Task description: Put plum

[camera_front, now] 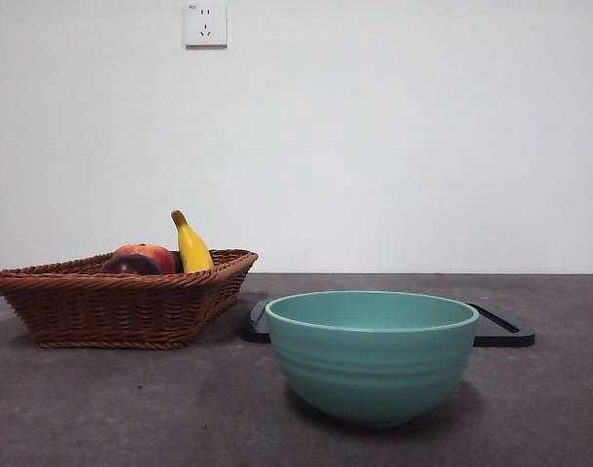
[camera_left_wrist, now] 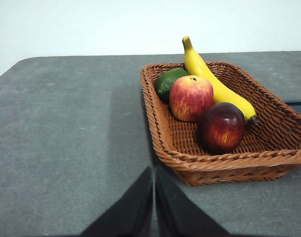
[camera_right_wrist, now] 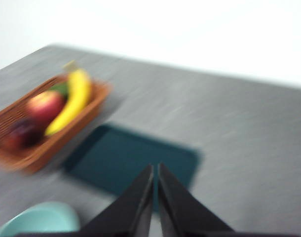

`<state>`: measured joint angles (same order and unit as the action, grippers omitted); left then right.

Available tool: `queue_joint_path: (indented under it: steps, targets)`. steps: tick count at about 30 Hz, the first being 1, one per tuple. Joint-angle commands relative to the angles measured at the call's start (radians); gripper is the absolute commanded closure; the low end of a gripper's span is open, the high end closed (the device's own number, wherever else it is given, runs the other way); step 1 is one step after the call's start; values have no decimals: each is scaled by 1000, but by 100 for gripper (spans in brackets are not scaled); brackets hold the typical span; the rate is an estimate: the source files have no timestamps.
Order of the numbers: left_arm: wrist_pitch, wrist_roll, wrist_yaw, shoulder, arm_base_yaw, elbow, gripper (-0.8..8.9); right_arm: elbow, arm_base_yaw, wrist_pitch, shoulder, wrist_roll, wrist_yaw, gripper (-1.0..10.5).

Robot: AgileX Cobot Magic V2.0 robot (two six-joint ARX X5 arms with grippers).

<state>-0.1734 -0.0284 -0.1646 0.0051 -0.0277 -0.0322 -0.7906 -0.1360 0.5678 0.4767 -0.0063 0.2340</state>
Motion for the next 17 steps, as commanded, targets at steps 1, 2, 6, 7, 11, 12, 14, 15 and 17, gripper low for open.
queue_joint_path:
  steps: [1,2,6,7,11,12,14,15,17]
  targets:
    - [-6,-8,-13,-2,0,21,807,52,100,-80,-31,-53,2,939]
    - [-6,-8,-13,-2,0,21,807,78,127,-112,-45,-55,1,939]
    - [-6,-8,-13,-2,0,21,807,233,207,-274,-123,-55,1,939]
    - [-6,-8,-13,-2,0,21,807,277,216,-311,-147,-55,1,939]
    - [-6,-8,-13,-2,0,21,807,426,225,-432,-237,-54,-3,939]
    - [-6,-8,-13,-2,0,21,807,462,225,-462,-260,-54,-5,939]
    - [-6,-8,-13,-2,0,21,807,521,224,-500,-301,-54,-6,939]
    - [-6,-8,-13,-2,0,21,807,550,223,-515,-322,-53,-5,939]
    - [-6,-8,-13,-2,0,21,807,595,223,-520,-359,-52,2,939]
